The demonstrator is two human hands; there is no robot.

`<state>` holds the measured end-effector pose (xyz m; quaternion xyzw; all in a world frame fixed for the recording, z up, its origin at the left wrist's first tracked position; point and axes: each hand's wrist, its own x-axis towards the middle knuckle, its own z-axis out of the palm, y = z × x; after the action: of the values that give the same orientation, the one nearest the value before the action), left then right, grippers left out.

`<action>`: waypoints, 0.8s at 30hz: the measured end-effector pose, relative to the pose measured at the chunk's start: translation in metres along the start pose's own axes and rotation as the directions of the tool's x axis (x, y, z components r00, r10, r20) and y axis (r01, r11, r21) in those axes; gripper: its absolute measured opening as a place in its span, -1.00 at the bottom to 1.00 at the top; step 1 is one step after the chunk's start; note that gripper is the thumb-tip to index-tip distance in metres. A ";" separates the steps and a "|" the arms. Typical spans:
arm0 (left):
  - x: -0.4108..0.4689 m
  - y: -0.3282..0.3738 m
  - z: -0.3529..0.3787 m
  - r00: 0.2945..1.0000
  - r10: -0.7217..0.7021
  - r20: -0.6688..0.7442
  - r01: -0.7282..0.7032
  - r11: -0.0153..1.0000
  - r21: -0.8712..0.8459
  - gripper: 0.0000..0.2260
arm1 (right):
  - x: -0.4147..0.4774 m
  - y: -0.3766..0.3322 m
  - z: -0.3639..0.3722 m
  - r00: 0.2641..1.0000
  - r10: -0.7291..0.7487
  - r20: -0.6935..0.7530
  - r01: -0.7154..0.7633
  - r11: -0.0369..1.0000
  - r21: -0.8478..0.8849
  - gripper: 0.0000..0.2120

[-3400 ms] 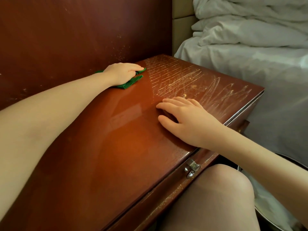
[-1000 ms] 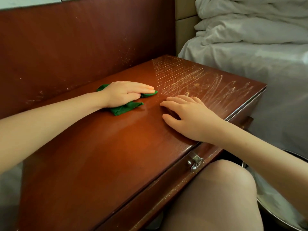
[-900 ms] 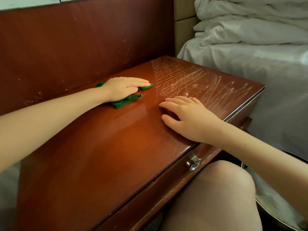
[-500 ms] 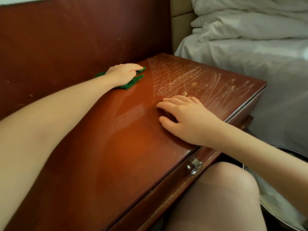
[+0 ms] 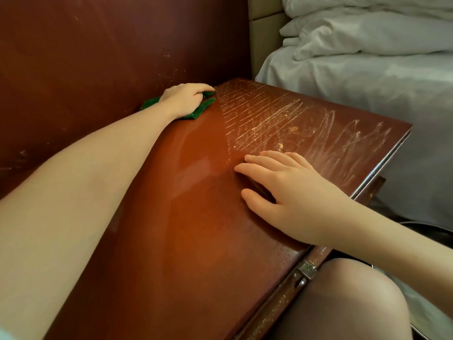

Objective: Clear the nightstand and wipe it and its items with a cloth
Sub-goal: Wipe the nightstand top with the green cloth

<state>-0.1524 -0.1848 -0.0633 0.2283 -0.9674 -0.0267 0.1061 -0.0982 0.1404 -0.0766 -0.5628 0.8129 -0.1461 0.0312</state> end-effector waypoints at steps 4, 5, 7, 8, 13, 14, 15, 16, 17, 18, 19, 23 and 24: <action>0.012 -0.001 0.001 1.000 -0.015 0.005 0.015 1.000 0.011 -0.60 | 0.002 0.002 0.004 1.000 0.005 -0.031 -0.005 1.000 -0.004 -0.33; 0.015 -0.001 0.002 1.000 -0.023 0.003 0.023 1.000 0.015 -0.60 | 0.002 0.002 0.005 0.999 0.000 -0.038 -0.001 1.000 -0.011 -0.30; 0.020 -0.001 0.005 0.999 -0.032 -0.006 0.032 0.999 0.029 -0.60 | 0.003 0.003 0.006 0.999 -0.004 -0.047 0.004 1.000 -0.011 -0.29; 0.022 -0.001 0.006 0.999 -0.038 -0.009 0.038 0.999 0.033 -0.60 | 0.002 0.003 0.006 0.999 -0.006 -0.052 0.006 1.000 -0.009 -0.29; 0.028 0.002 0.006 0.999 -0.047 0.002 0.047 0.999 0.007 -0.58 | 0.001 0.002 0.006 0.998 -0.008 -0.065 0.008 1.000 -0.011 -0.31; 0.029 0.003 0.006 0.999 -0.047 0.008 0.047 0.999 -0.001 -0.58 | 0.001 0.001 0.006 0.998 -0.007 -0.067 0.007 1.000 -0.009 -0.31; 0.029 0.003 0.006 0.999 -0.048 0.016 0.048 0.999 -0.009 -0.58 | 0.001 0.001 0.006 0.998 -0.007 -0.067 0.006 1.000 -0.008 -0.31; 0.029 0.003 0.006 0.999 -0.046 0.024 0.046 0.999 -0.018 -0.57 | 0.002 0.001 0.006 0.998 -0.006 -0.064 0.005 1.000 -0.009 -0.31; 0.030 0.002 0.006 0.999 -0.042 0.031 0.042 0.999 -0.025 -0.57 | 0.001 0.001 0.006 0.998 -0.005 -0.059 0.004 1.000 -0.011 -0.30; 0.030 0.001 0.006 0.999 -0.036 0.036 0.037 0.999 -0.029 -0.57 | 0.001 0.001 0.005 0.999 -0.003 -0.055 0.002 1.000 -0.014 -0.30; 0.030 0.001 0.007 0.999 -0.032 0.037 0.033 0.999 -0.032 -0.58 | 0.002 0.001 0.005 0.999 -0.002 -0.053 0.001 1.000 -0.016 -0.30; 0.028 0.002 0.008 1.000 -0.022 0.020 0.023 0.999 -0.042 -0.60 | 0.001 0.001 0.004 0.998 0.000 -0.057 0.000 1.000 -0.009 -0.29; 0.028 0.002 0.007 1.000 -0.009 0.020 0.010 0.999 -0.049 -0.61 | 0.001 0.001 0.005 0.998 0.000 -0.057 0.000 1.000 -0.008 -0.29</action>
<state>-0.1789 -0.1958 -0.0649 0.2300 -0.9664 -0.0532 0.1021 -0.0987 0.1393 -0.0814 -0.5585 0.8141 -0.1590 0.0057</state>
